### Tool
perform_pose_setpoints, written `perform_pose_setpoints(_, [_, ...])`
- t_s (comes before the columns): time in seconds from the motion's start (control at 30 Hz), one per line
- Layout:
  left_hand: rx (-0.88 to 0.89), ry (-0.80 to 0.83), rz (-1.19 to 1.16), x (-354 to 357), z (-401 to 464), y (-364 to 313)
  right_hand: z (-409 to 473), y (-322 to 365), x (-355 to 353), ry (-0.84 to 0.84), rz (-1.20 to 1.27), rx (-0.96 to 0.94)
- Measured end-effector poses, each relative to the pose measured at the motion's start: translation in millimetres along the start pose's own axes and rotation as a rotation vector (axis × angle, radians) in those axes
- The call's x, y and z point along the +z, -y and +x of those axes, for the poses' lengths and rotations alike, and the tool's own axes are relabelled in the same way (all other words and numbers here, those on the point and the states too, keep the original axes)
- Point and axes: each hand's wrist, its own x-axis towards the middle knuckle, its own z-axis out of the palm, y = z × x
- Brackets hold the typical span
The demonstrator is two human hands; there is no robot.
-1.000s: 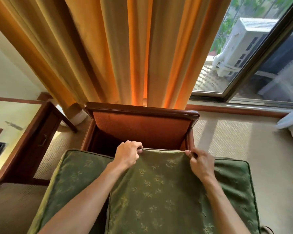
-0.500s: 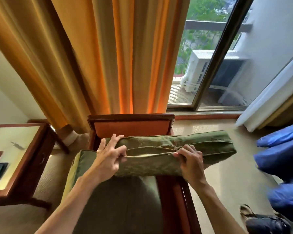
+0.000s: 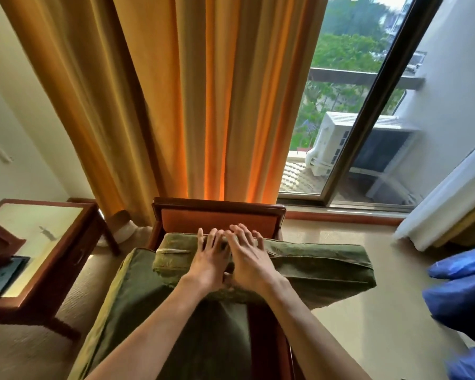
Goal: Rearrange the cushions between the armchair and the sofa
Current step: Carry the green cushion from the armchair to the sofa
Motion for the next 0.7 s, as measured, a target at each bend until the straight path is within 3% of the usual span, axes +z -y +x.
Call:
perform_pose_setpoints(0.17, [-0.021, -0.060, -0.077, 22, -9, 19, -14, -42, -7, 0.201, -0.038, 0.067])
perform_pose_setpoints(0.4, [-0.117, -0.085, -0.140, 22, -6, 23, -97, -159, -35, 0.112, -0.177, 0.193])
perform_pose_setpoints(0.7, [-0.193, -0.153, -0.123, 22, -14, 2, -73, -180, -25, 0.046, -0.111, 0.161])
